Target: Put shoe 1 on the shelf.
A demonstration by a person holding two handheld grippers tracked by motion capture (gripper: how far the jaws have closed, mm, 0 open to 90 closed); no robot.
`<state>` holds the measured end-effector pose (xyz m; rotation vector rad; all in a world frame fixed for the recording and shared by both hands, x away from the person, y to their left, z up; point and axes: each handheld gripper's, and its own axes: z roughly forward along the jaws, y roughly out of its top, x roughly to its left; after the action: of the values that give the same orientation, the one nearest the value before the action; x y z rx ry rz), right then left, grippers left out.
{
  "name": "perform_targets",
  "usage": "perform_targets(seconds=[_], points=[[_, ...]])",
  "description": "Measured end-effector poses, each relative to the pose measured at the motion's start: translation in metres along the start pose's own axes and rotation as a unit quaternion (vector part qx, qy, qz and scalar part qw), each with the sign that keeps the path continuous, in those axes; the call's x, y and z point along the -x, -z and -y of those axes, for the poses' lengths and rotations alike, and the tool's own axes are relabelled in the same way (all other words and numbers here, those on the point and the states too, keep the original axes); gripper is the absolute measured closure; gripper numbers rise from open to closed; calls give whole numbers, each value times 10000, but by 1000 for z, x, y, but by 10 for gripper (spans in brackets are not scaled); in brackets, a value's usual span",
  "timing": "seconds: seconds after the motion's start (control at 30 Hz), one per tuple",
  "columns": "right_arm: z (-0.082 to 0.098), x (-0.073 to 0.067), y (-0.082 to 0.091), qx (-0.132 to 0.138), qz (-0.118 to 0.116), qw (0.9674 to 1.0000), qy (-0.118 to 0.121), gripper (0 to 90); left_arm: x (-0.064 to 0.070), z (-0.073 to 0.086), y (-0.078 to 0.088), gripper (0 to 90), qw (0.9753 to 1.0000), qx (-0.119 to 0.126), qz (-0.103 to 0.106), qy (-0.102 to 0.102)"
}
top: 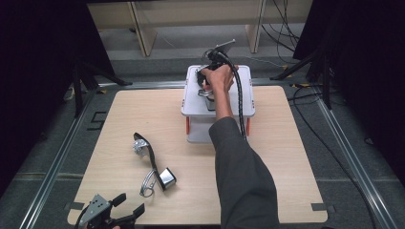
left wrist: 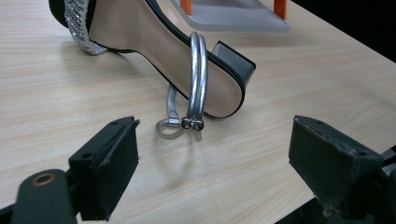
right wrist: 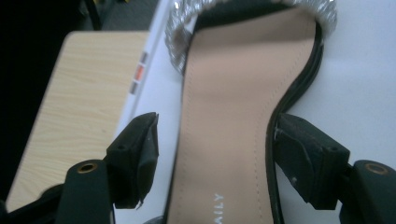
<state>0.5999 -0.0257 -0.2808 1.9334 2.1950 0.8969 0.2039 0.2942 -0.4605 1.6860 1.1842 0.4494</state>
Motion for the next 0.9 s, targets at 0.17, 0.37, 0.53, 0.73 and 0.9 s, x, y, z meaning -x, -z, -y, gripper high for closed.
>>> perform_targets(seconds=[0.17,0.37,0.53,0.73,0.9], points=[[-3,-4,15,102,-204,9996,141,284,0,0,0,155,10000,2,-1,38],[-5,4,44,239,-404,9973,560,261,0,0,0,155,10000,-1,-10,26],[0,15,73,519,-585,9920,989,264,0,0,0,155,10000,-1,-48,58],[26,11,98,608,-746,9828,1577,264,0,1,-2,155,10000,52,-36,65],[79,9,128,592,-1084,9645,2332,248,0,0,-2,155,10000,-17,-81,23]])
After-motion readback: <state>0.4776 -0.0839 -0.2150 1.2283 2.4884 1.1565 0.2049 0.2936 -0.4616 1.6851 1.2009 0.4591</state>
